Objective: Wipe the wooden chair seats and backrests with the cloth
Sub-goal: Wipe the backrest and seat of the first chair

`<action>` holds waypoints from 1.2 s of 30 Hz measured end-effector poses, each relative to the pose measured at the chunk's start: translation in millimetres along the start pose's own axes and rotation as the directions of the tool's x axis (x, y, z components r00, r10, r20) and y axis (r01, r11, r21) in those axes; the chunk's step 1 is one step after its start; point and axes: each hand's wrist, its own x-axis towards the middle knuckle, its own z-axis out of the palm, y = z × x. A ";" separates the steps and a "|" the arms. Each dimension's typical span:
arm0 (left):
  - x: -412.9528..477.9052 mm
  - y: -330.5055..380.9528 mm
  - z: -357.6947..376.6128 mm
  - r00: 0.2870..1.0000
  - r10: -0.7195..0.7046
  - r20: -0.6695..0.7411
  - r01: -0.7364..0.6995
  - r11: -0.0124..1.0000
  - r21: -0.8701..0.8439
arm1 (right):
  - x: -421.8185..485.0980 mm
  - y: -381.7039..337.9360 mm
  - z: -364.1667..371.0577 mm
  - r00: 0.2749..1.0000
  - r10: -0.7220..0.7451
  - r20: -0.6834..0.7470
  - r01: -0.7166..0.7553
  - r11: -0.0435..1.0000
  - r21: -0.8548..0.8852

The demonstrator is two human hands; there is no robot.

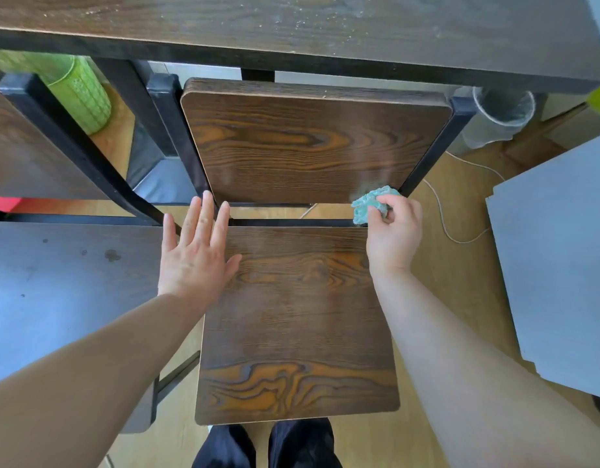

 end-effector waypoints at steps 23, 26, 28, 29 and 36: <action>-20.7 -43.8 -16.5 0.994 -0.112 -0.017 0.111 0.992 -0.061 | -91.4 -112.1 117.9 0.961 -0.071 0.267 0.032 0.988 0.149; -27.2 -51.5 -16.2 0.992 -0.127 -0.013 0.125 0.989 -0.078 | -95.2 -121.4 121.0 0.934 -0.094 0.344 0.045 0.988 0.147; -30.9 -53.6 -17.4 0.992 -0.123 -0.009 0.122 0.990 -0.077 | -95.5 -121.0 114.9 0.924 -0.097 0.369 0.042 0.987 0.154; -32.3 -53.7 -18.5 0.993 -0.117 -0.005 0.116 0.991 -0.074 | -95.2 -119.3 109.2 0.923 -0.097 0.373 0.039 0.986 0.160; -30.1 -39.2 -30.3 0.999 -0.032 -0.014 0.031 0.997 -0.076 | -75.5 -103.2 42.8 0.939 -0.009 0.345 -0.068 0.975 0.211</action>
